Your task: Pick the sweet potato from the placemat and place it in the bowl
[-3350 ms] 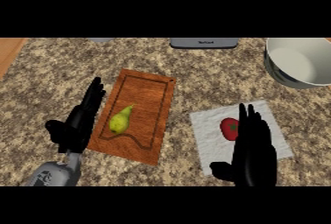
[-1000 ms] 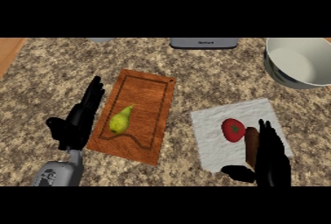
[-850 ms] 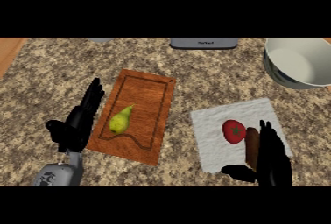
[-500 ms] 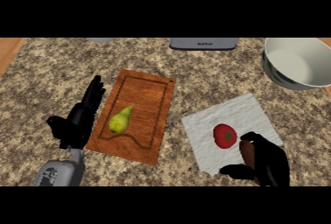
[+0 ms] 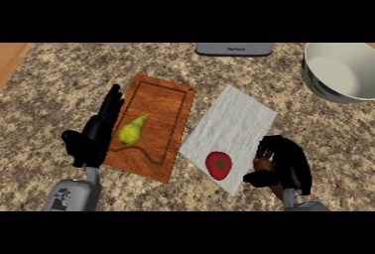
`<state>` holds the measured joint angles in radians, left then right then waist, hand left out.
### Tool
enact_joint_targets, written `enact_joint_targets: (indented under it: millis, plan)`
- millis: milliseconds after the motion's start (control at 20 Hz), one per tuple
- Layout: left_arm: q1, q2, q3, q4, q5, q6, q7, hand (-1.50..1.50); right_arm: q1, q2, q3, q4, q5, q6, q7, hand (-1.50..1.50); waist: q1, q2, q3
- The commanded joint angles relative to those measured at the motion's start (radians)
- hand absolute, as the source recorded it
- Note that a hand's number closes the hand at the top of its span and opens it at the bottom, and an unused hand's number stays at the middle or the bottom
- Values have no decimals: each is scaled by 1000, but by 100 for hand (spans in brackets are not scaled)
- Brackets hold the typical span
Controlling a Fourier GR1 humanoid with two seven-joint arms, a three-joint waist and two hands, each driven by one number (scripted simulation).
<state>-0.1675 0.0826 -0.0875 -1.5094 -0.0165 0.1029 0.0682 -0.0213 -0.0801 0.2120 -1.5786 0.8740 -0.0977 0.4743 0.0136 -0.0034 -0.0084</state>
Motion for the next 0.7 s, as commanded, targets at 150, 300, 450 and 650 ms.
enact_joint_targets:
  millis: [150,300,450,650]
  plan:
    - [-22,-40,-30,39,-35,28,-21,0,-323,78,-155,135,-348,28,-140,150,13,15,11]
    - [-25,3,-2,-11,-3,-9,24,0,-389,61,-237,180,-396,-10,-294,150,8,10,10]
    - [17,13,6,-39,3,-14,23,0,-393,79,-182,79,-349,-61,-296,150,-6,2,9]
    - [61,8,11,-30,-2,-12,-18,0,-446,58,-156,64,-228,-130,-291,150,-9,2,8]
